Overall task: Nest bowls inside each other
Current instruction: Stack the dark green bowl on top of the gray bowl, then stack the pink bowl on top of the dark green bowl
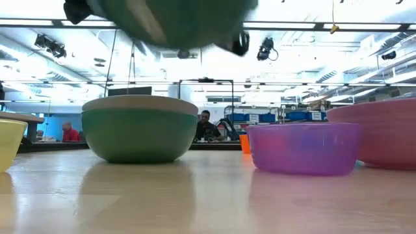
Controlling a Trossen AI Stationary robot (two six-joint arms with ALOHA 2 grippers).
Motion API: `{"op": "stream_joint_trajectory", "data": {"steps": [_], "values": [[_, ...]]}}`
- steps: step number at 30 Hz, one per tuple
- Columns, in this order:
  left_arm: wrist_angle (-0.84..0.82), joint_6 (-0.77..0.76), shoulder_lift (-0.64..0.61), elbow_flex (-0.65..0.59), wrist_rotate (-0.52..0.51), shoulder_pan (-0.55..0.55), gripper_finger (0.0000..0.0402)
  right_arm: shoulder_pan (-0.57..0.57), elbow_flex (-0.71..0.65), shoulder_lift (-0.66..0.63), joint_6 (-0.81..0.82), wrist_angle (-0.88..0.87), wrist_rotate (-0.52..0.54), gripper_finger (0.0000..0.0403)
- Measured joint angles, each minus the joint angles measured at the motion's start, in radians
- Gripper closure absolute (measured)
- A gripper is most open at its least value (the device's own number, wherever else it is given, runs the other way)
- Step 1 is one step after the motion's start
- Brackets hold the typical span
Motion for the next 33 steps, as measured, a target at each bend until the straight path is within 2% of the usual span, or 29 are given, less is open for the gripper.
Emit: {"op": "stream_joint_trajectory", "data": {"steps": [5,8,14,16,19,25,28,33], "values": [[0.084,0.048,0.0,0.0,-0.029,0.0,0.028,-0.069,0.003,-0.032,-0.062,0.057,0.176,0.0402],[0.124,0.06,0.0,0.0,-0.031,0.0,0.028,-0.138,0.0,-0.01,-0.093,0.071,0.213,0.0402],[0.129,0.073,0.0,0.0,-0.031,0.0,0.028,-0.241,0.0,0.049,-0.131,0.127,0.183,0.0401],[0.128,0.073,0.0,0.0,-0.032,0.0,0.028,-0.259,0.0,0.064,-0.14,0.134,0.138,0.0393],[0.128,0.073,0.0,0.0,-0.032,0.0,0.028,-0.273,0.001,0.067,-0.127,0.108,0.069,0.036],[0.126,0.073,0.002,0.0,-0.05,0.001,0.028,-0.273,0.001,0.065,-0.099,0.061,0.064,0.0277],[0.125,0.073,0.001,0.0,-0.05,0.001,0.028,-0.273,0.001,0.047,-0.089,-0.031,0.084,0.0251],[0.106,0.069,0.002,0.0,-0.05,0.001,0.028,-0.231,0.002,-0.031,-0.032,-0.362,0.285,0.0243]]}}
